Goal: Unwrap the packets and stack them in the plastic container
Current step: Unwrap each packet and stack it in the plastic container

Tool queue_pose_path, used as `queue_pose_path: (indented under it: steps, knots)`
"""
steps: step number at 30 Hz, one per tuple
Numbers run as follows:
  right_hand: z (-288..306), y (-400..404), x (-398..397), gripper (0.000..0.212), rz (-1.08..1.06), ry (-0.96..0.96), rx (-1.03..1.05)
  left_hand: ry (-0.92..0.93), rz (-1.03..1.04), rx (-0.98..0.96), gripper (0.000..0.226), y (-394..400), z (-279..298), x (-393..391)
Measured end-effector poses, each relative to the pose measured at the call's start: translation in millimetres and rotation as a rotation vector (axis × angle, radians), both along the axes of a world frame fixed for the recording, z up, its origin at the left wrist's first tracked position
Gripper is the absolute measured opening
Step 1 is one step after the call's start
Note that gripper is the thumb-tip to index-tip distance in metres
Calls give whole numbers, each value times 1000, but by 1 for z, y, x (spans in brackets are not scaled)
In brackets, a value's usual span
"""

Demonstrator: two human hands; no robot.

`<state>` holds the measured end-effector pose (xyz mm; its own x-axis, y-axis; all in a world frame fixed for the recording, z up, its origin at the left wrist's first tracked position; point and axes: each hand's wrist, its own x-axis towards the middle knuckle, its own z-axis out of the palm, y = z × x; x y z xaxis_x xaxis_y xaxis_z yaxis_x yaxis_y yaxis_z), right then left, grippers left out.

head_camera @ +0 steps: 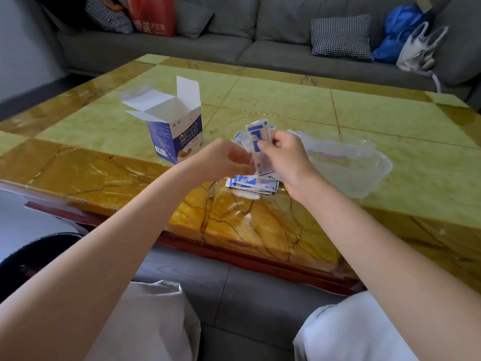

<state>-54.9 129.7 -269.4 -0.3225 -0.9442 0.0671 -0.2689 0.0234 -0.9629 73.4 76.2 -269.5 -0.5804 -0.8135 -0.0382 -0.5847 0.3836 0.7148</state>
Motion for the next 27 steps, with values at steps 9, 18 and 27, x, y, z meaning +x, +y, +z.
queue_pose_path:
  steps: [9, 18, 27]
  knots:
    - [-15, 7, -16, 9, 267, 805, 99, -385, -77, -251, 33, -12, -19, -2]
    - [-24, 6, -18, 14, 223, 822, -1, -307, -144, -123, 23, -14, -12, 7]
    - [-6, 7, -28, 14, 53, 608, -67, -397, -123, -174, 22, -12, -12, 13]
